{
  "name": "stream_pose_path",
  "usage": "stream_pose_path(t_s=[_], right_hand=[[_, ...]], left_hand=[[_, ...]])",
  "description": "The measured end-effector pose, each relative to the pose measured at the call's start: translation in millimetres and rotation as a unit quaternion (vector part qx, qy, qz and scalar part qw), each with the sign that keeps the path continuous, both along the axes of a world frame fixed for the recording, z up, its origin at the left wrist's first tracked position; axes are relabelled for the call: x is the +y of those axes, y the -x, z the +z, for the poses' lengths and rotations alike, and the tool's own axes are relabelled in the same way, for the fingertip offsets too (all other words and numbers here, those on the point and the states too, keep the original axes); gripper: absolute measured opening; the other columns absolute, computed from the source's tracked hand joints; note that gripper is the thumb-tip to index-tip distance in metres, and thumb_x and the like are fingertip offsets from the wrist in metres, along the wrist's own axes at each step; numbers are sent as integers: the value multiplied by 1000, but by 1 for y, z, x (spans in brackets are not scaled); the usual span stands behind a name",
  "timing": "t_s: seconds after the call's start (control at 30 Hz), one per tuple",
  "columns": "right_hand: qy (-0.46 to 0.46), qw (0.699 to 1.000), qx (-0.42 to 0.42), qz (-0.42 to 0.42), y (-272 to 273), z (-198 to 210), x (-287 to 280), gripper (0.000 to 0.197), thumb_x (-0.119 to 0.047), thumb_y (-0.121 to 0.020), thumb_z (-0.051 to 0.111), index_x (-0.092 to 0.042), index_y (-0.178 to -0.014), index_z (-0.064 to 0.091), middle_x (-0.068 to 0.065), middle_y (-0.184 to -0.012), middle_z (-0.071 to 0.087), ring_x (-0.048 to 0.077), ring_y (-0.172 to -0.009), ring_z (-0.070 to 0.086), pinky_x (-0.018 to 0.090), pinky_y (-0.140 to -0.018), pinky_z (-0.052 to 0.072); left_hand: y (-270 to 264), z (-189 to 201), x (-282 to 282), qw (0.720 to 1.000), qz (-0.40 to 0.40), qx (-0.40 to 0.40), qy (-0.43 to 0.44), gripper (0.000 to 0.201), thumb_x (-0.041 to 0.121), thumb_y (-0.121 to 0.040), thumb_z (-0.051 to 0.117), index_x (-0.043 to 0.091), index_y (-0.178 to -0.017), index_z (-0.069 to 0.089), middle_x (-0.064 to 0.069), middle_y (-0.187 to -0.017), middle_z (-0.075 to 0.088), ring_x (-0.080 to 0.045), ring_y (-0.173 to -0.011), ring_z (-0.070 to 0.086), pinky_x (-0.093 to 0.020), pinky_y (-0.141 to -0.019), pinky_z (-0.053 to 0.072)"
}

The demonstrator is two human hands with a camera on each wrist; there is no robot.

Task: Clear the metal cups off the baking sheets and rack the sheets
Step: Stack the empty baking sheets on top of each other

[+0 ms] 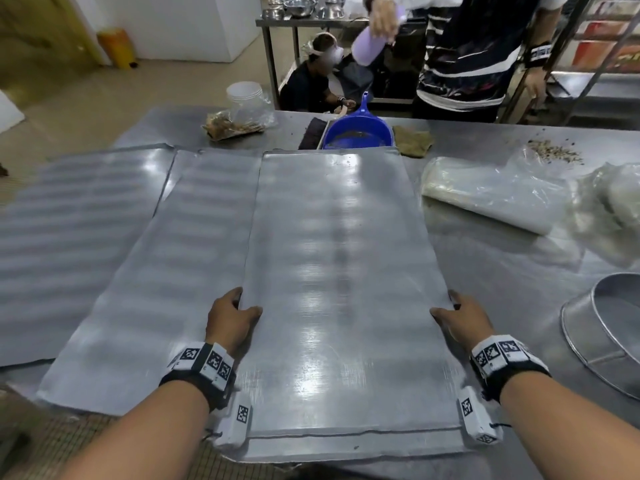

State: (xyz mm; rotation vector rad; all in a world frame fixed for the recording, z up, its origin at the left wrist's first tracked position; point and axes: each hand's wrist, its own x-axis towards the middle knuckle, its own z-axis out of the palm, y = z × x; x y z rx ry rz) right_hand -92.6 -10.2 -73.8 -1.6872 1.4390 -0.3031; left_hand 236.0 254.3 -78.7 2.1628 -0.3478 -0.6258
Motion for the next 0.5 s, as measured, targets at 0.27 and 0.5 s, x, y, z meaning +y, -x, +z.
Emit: stream_pose_path(t_s=[0.27, 0.5], right_hand=[[-8, 1000, 13, 10, 3, 8, 6, 51, -8, -89, 71, -7, -137, 54, 9, -134, 62, 25, -109, 61, 24, -88, 37], [-26, 998, 33, 38, 3, 3, 0, 53, -11, -88, 73, -13, -137, 54, 0, -131, 61, 18, -103, 58, 27, -91, 40]], left_hand=[[7, 1, 5, 999, -22, -28, -17, 57, 14, -90, 76, 0, -142, 55, -5, -130, 64, -29, -125, 60, -25, -93, 39], [-5, -5, 10, 999, -29, -16, -9, 66, 13, -90, 78, -2, -147, 49, -12, -147, 56, -19, -129, 54, -25, -105, 38]])
